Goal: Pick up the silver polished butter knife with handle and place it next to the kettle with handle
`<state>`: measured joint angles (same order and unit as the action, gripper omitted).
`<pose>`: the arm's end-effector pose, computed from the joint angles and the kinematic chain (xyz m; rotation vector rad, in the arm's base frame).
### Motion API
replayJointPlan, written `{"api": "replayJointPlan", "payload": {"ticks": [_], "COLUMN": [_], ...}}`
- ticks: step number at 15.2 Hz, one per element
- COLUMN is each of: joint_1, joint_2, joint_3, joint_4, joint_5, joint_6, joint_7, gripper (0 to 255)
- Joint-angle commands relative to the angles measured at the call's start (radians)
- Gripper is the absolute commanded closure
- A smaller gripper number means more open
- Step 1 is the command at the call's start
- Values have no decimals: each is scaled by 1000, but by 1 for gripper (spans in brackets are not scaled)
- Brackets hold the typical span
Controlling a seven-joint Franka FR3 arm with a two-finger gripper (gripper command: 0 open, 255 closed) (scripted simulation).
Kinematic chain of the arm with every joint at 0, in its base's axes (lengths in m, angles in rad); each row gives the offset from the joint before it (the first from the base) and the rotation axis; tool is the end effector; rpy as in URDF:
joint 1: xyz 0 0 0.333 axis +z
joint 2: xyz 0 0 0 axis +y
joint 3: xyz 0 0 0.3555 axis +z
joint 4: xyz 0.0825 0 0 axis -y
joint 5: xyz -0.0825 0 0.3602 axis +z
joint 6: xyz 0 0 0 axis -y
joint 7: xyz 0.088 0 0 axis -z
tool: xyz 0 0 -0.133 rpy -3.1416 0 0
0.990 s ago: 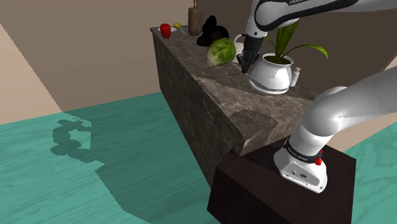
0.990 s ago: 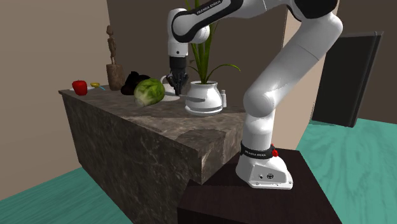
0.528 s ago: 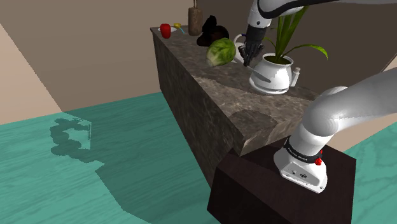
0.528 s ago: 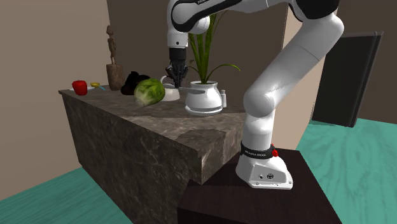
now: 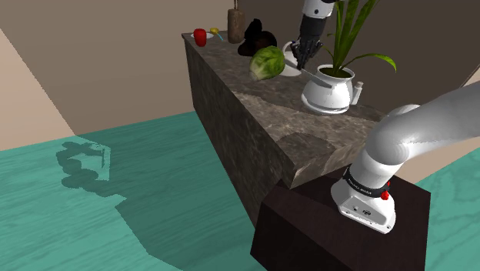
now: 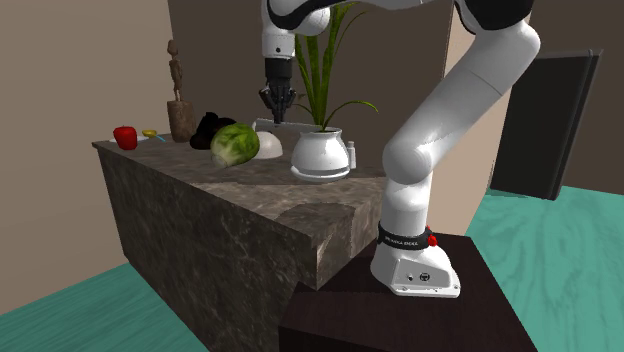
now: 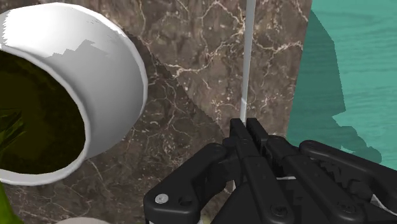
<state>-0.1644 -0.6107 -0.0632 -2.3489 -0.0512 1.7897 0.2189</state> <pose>0.3170 -0.0840 0.5641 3.0559 -0.6612 0.0793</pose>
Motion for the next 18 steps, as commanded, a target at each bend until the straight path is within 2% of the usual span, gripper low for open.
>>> {"api": "replayJointPlan", "payload": {"ticks": [1, 10, 18], "joint_1": [0, 2, -36], "joint_2": [1, 18, 233], "joint_3": [1, 4, -127], "joint_4": [28, 155, 336], "joint_5": [1, 4, -24], "joint_6": [-28, -138, -96], "joint_7": [-1, -3, -165], "gripper": [255, 255, 255]}}
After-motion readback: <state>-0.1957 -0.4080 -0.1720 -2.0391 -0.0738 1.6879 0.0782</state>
